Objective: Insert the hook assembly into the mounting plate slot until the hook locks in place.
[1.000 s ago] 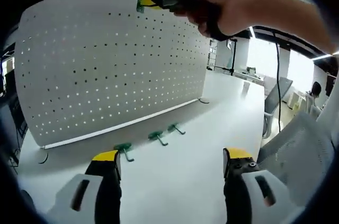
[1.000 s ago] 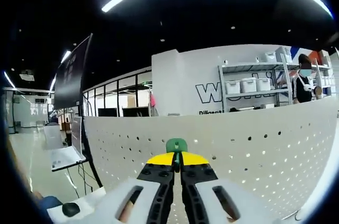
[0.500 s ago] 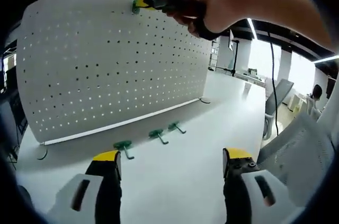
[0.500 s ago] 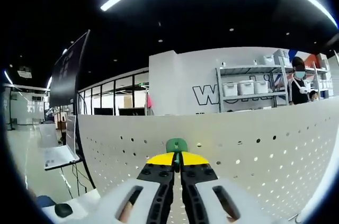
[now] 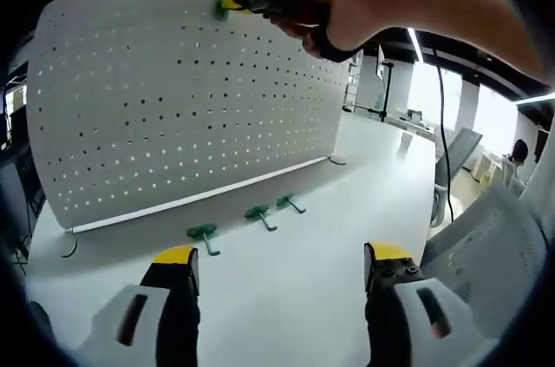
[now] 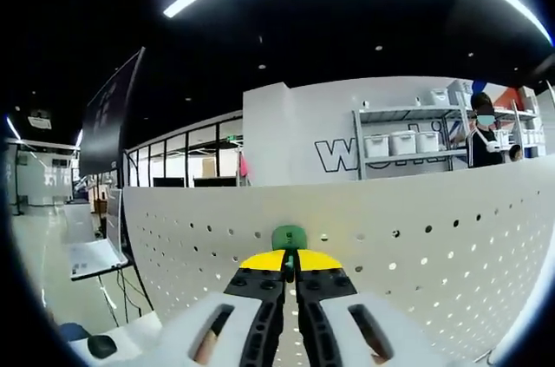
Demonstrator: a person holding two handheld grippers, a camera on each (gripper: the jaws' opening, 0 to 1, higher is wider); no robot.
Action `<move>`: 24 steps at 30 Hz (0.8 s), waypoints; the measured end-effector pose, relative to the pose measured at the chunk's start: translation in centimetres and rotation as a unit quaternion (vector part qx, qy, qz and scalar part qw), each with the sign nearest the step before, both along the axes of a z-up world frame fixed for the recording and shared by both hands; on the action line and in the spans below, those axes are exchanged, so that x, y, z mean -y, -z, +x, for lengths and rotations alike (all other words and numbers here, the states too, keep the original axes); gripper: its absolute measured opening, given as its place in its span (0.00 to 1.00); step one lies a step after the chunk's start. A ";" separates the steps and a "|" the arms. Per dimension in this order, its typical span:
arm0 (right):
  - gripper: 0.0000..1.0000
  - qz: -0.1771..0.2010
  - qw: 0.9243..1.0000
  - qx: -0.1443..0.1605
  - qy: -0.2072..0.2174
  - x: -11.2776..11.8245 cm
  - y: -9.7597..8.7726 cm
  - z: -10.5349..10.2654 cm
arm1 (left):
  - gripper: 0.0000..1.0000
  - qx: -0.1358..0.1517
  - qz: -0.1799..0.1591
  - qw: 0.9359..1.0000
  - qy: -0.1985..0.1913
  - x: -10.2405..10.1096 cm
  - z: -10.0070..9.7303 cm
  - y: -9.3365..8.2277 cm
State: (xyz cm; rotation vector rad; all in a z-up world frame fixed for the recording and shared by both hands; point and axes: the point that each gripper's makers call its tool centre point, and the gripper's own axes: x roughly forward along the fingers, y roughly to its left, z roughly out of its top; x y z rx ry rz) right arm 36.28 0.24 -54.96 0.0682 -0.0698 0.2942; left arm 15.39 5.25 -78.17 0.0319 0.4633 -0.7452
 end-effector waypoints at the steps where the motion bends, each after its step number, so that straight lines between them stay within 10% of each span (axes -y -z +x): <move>1: 0.01 -0.001 1.000 -0.001 0.001 -0.1 0.1 0.0 | 0.80 0.000 0.000 1.000 0.000 0.0 0.0 0.0; 24: 0.01 0.059 0.992 -0.015 0.108 0.0 0.4 0.5 | 0.79 -0.004 -0.019 1.000 -0.009 -0.1 -0.2 0.1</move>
